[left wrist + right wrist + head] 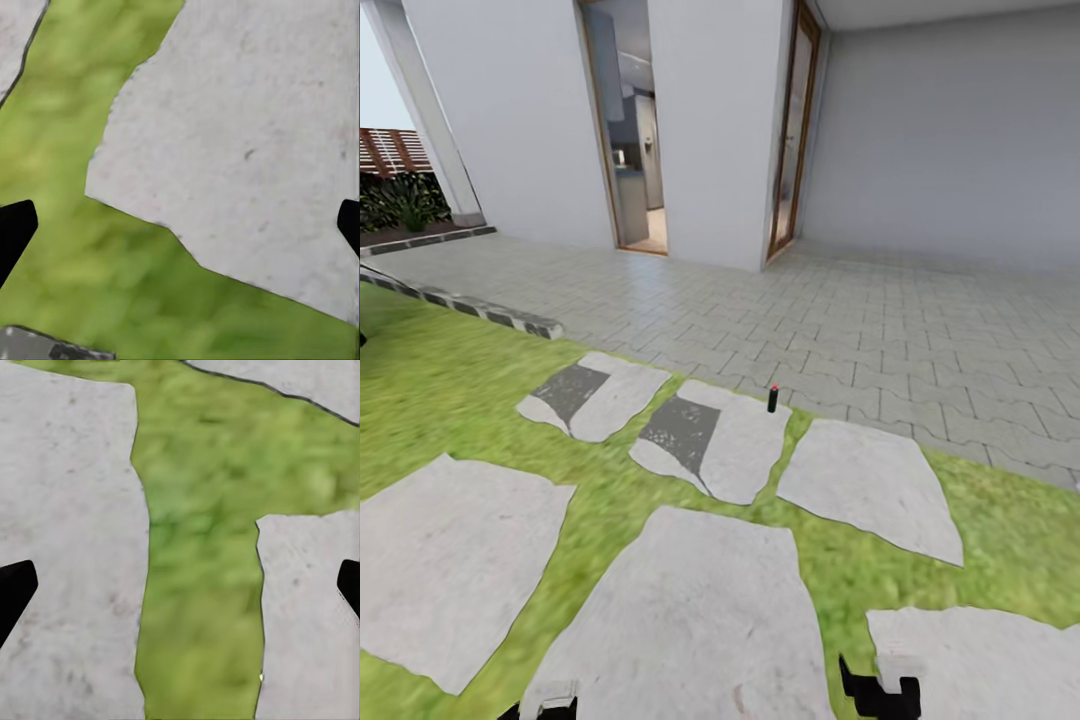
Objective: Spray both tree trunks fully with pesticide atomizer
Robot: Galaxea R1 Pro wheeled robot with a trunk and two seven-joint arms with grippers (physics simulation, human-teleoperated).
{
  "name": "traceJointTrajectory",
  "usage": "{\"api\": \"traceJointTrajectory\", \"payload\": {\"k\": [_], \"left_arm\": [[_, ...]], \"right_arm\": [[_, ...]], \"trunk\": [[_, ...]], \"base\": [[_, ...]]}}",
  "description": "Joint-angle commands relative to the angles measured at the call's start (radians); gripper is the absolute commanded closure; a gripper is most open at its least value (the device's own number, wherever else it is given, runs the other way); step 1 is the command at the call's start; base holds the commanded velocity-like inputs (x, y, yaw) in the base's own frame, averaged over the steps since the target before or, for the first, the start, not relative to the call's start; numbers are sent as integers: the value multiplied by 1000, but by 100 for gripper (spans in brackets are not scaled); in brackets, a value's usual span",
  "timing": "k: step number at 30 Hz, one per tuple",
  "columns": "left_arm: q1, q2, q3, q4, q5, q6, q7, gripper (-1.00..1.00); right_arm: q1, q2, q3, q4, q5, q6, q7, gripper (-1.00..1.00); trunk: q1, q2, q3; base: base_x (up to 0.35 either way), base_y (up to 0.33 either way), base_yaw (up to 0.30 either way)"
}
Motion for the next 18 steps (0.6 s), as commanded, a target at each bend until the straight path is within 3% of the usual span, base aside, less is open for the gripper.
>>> {"api": "traceJointTrajectory", "payload": {"k": [1,18], "left_arm": [[0,0,0,0,0,0,0,-100],[0,0,0,0,0,0,0,-100]], "right_arm": [[0,0,0,0,0,0,0,-100],[0,-2,-1,1,1,0,1,-100]], "trunk": [[0,0,0],[0,0,0]], "base": [[311,-125,0],[311,-125,0]]}}
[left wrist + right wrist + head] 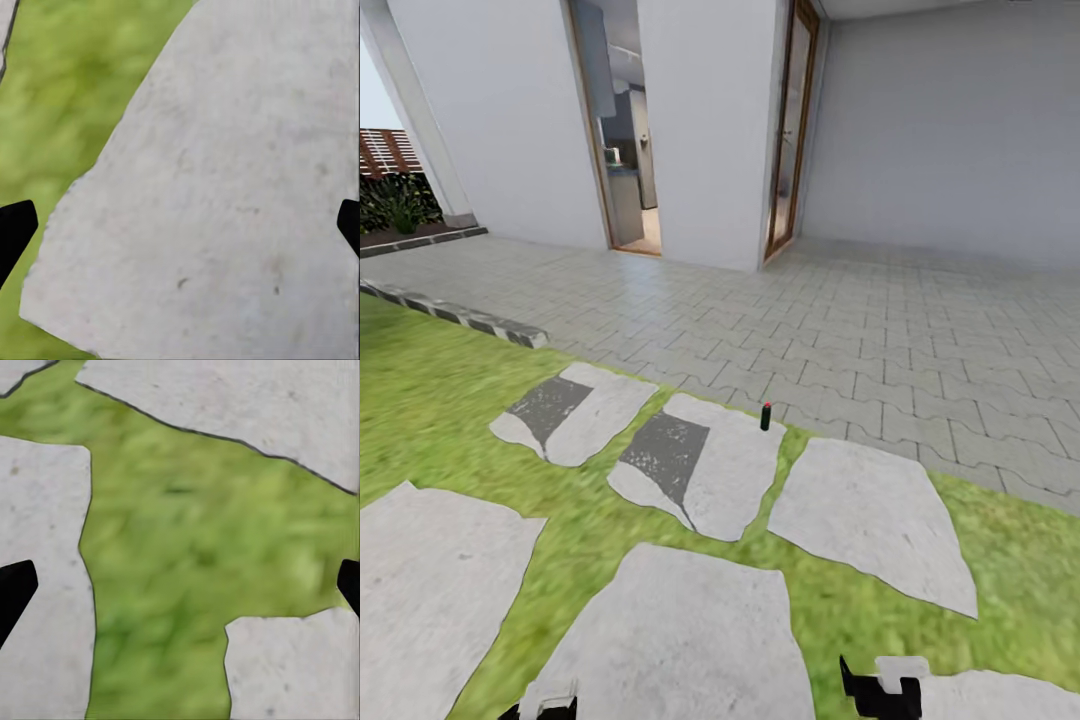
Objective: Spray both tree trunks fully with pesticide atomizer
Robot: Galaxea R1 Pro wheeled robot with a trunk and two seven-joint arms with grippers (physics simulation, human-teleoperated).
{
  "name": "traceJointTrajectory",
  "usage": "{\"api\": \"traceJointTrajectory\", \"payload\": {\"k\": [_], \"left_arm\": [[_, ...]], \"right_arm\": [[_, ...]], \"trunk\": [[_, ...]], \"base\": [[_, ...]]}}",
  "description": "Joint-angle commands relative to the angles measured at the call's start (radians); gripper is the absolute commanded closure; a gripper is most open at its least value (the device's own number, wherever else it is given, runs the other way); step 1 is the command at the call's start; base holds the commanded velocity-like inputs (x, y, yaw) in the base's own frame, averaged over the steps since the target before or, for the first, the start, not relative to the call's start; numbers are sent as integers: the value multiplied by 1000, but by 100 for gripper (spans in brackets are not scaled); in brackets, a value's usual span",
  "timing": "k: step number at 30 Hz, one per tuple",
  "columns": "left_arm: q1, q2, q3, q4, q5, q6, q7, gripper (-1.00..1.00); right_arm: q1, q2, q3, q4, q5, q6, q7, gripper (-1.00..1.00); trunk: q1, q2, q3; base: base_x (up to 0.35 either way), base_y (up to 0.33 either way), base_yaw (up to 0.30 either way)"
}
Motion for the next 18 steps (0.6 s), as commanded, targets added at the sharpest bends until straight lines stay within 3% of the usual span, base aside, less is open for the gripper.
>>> {"api": "traceJointTrajectory", "payload": {"k": [1,18], "left_arm": [[0,0,0,0,0,0,0,-100],[0,0,0,0,1,0,0,-100]], "right_arm": [[0,0,0,0,0,0,0,-100],[0,-2,0,0,1,0,-1,-100]], "trunk": [[0,0,0],[0,0,0]], "base": [[311,-125,0],[308,-127,0]]}}
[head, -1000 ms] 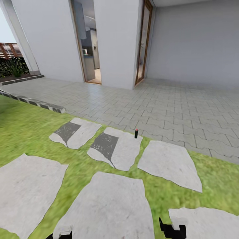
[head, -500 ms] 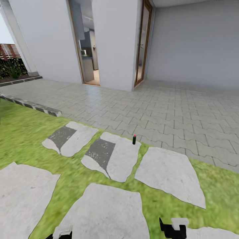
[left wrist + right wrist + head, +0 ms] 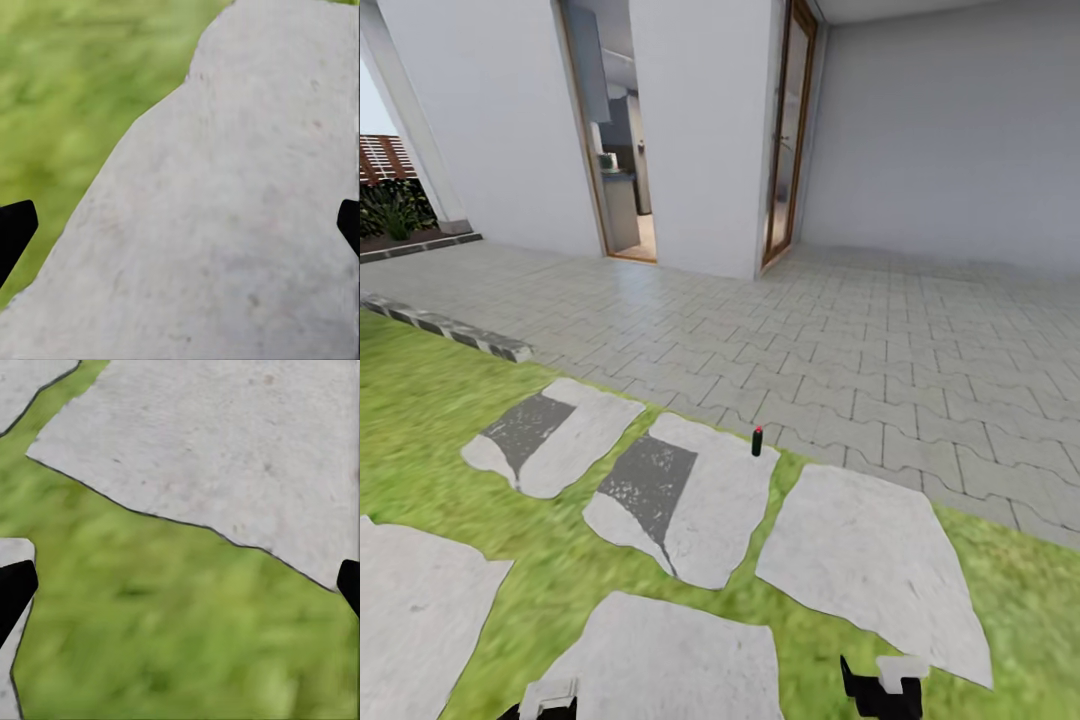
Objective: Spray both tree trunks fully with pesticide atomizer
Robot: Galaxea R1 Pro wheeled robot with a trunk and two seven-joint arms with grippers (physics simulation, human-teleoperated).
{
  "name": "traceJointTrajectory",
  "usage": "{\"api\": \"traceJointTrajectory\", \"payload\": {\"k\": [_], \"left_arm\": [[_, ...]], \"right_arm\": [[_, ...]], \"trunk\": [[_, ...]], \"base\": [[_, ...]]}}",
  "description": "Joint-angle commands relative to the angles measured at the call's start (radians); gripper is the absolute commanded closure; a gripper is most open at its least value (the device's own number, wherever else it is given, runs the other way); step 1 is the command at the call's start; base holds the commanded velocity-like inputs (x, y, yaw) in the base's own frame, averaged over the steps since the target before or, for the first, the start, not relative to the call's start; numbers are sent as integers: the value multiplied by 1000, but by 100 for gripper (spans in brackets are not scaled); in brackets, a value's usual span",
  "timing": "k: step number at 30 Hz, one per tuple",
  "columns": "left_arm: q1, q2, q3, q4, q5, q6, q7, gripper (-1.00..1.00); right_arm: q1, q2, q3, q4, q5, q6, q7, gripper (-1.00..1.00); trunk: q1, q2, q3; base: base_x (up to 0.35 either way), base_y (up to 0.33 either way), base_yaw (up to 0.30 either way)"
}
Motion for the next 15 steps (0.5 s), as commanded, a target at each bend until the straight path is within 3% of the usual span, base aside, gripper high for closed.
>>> {"api": "traceJointTrajectory", "payload": {"k": [1,15], "left_arm": [[0,0,0,0,0,0,0,-100],[0,0,0,0,-1,0,0,-100]], "right_arm": [[0,0,0,0,0,0,0,-100],[0,0,0,0,0,0,0,-100]], "trunk": [[0,0,0],[0,0,0]], "base": [[296,-137,0],[292,-141,0]]}}
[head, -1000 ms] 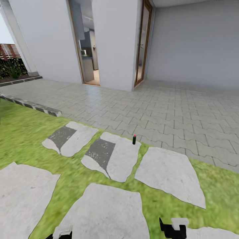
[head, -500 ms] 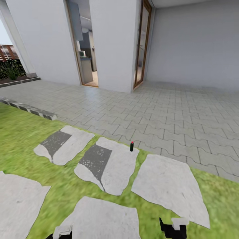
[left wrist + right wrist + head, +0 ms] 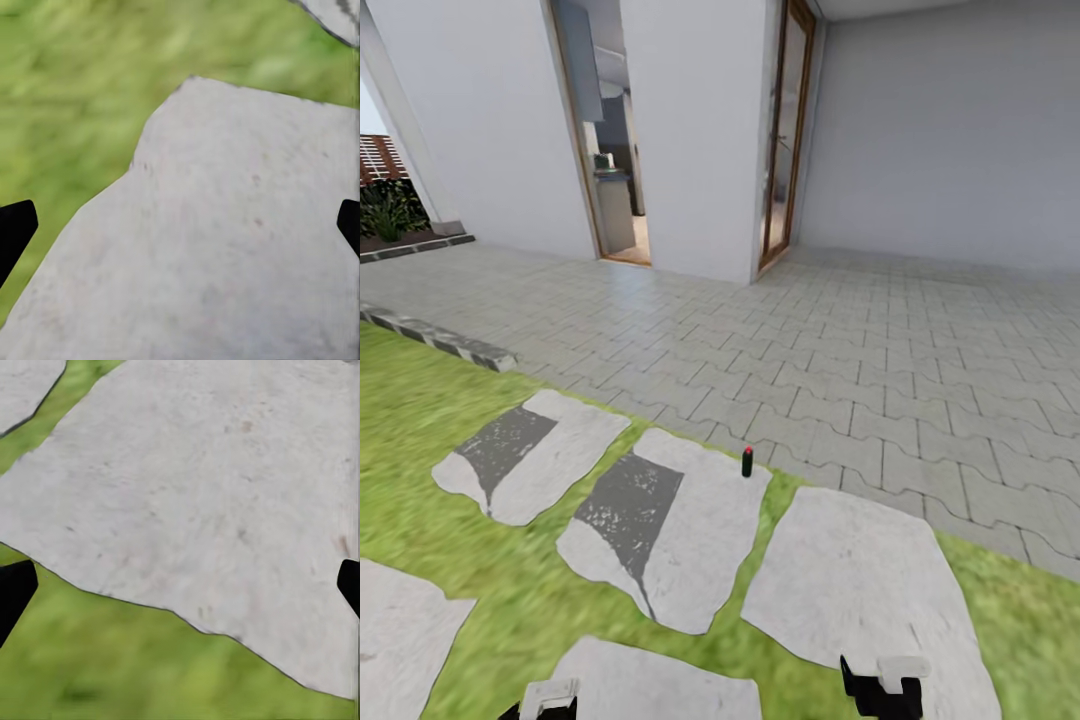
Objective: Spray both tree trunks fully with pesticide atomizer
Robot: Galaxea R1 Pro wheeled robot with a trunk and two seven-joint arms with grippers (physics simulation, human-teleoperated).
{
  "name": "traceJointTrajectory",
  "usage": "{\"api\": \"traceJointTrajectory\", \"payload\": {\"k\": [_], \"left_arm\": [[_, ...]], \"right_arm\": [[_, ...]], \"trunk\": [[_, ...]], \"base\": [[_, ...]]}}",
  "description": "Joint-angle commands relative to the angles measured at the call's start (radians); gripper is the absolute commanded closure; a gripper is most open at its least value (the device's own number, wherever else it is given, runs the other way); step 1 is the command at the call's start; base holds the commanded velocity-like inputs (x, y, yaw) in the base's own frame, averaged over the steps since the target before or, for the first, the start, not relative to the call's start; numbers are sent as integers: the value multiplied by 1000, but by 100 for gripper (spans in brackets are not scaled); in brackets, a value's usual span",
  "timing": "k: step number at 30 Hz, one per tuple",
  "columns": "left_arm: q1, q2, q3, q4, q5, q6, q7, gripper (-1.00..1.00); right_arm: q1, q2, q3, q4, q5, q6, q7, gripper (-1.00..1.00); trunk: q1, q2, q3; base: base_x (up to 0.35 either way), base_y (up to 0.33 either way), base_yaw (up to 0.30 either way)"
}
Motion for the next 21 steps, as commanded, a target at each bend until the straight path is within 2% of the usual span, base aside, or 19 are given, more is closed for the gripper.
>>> {"api": "traceJointTrajectory", "payload": {"k": [1,21], "left_arm": [[0,0,0,0,0,0,0,-100],[0,0,0,0,0,0,0,-100]], "right_arm": [[0,0,0,0,0,0,0,-100],[0,0,0,0,0,0,0,-100]], "trunk": [[0,0,0],[0,0,0]], "base": [[291,-142,0],[284,-157,0]]}}
